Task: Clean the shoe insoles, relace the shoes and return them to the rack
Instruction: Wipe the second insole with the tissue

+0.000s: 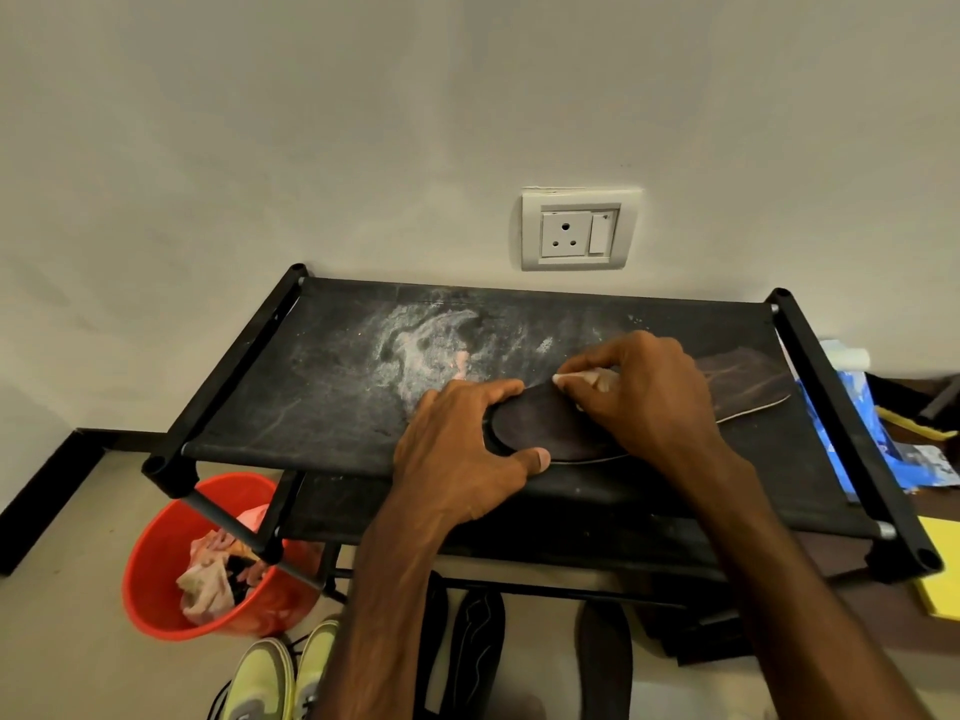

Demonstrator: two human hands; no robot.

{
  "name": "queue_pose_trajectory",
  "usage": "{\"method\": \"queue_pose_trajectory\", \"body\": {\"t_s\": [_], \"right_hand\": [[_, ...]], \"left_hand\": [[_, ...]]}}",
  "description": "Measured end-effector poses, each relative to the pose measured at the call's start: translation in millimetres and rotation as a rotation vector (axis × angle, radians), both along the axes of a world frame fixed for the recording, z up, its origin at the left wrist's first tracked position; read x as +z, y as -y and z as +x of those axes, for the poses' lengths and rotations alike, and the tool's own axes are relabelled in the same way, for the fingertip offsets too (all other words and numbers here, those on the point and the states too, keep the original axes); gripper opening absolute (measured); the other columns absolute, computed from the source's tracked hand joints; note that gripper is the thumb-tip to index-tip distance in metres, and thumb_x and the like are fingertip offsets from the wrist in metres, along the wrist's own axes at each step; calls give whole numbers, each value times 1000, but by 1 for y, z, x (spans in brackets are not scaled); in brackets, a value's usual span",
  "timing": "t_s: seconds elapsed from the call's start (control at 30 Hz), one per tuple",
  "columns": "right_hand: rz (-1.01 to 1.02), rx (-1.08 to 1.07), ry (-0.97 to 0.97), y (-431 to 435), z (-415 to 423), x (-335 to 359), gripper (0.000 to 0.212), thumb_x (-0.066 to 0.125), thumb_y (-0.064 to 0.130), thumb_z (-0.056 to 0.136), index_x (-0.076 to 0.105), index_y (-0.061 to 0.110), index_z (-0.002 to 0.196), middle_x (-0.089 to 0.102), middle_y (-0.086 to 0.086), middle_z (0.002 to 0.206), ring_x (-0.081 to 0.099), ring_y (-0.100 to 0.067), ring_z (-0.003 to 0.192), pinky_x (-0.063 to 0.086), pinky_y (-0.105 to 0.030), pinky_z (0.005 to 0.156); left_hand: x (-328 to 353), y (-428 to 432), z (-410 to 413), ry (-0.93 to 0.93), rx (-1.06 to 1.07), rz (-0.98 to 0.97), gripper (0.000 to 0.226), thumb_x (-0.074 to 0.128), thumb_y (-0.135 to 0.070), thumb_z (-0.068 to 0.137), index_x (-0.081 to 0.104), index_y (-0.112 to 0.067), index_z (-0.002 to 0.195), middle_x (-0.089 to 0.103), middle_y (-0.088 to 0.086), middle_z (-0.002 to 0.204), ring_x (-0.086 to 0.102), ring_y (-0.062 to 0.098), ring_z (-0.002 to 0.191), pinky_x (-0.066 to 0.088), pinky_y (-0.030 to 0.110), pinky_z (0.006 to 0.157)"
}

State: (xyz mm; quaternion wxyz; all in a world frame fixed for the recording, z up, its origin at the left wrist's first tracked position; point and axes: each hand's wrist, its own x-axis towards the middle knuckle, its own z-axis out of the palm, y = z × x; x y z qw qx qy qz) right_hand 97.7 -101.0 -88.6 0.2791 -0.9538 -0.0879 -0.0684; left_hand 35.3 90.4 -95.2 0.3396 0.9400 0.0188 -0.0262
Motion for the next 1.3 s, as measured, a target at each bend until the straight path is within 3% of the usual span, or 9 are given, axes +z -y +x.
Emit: {"method": "queue_pose_trajectory", "body": {"t_s": [0.07, 0.2, 0.37, 0.53, 0.67, 0.83, 0.93, 1.13, 1.3], "right_hand": [[2, 133, -126, 7, 3, 7, 10, 78, 40, 85, 81, 42, 95, 78, 12, 97, 71, -10, 93, 60, -43, 84], [15, 365, -374, 22, -1, 29, 11, 83, 30, 83, 83, 38, 89, 77, 19, 87, 70, 2, 86, 61, -30, 84], [-23, 480, -539, 30, -8, 47, 9, 83, 27, 82, 83, 35, 86, 79, 10, 87, 74, -7, 86, 62, -33, 83], [-92, 433, -505, 32, -9, 49, 5, 84, 38, 79, 81, 37, 84, 78, 14, 85, 73, -4, 83, 62, -36, 83], [-193, 199, -285, 29, -1, 36, 10, 82, 52, 77, 78, 49, 86, 75, 18, 87, 68, -5, 87, 61, -41, 81], [-191, 30, -46, 15, 0, 15, 13, 78, 49, 82, 78, 47, 95, 76, 8, 98, 69, -22, 94, 58, -39, 80], [-108, -16, 28, 6, 0, 4, 11, 76, 42, 85, 79, 44, 96, 77, 5, 99, 69, -23, 94, 58, -41, 81], [-43, 281, -284, 20, 3, 22, 12, 81, 29, 85, 82, 39, 92, 77, 15, 94, 70, -4, 90, 59, -37, 88], [-58, 474, -494, 31, -8, 46, 10, 83, 24, 83, 83, 33, 88, 78, 10, 85, 73, -5, 83, 61, -32, 83]], "left_hand": [[0, 0, 0, 6, 11, 5, 74, 81, -55, 74, 52, -46, 141, 52, -18, 134, 42, 11, 131, 44, 42, 108], [0, 2, 1, 2, 28, 10, 75, 82, -54, 73, 52, -47, 141, 53, -20, 135, 44, 10, 131, 44, 39, 106], [0, 2, 2, 9, 35, 6, 76, 84, -54, 71, 53, -49, 140, 53, -20, 134, 46, 10, 130, 46, 43, 106], [-3, 0, 2, 13, 19, -18, 76, 84, -55, 70, 53, -49, 139, 55, -19, 133, 49, 11, 128, 47, 44, 106], [-5, -1, 3, 19, 13, -21, 76, 83, -56, 70, 53, -48, 139, 55, -19, 131, 48, 11, 129, 46, 44, 106], [-5, -2, 3, 26, -3, 0, 75, 82, -55, 72, 52, -45, 140, 54, -15, 132, 47, 12, 128, 45, 43, 107], [-5, -2, 3, 30, -4, 5, 75, 82, -56, 71, 53, -45, 140, 54, -15, 131, 47, 13, 127, 45, 43, 107], [-7, -1, 5, 25, 18, -1, 77, 83, -59, 69, 54, -47, 139, 55, -18, 131, 50, 11, 127, 48, 43, 104], [-5, 0, 4, 11, 30, 16, 77, 83, -56, 70, 51, -49, 140, 52, -19, 134, 46, 10, 129, 46, 44, 106]]}}
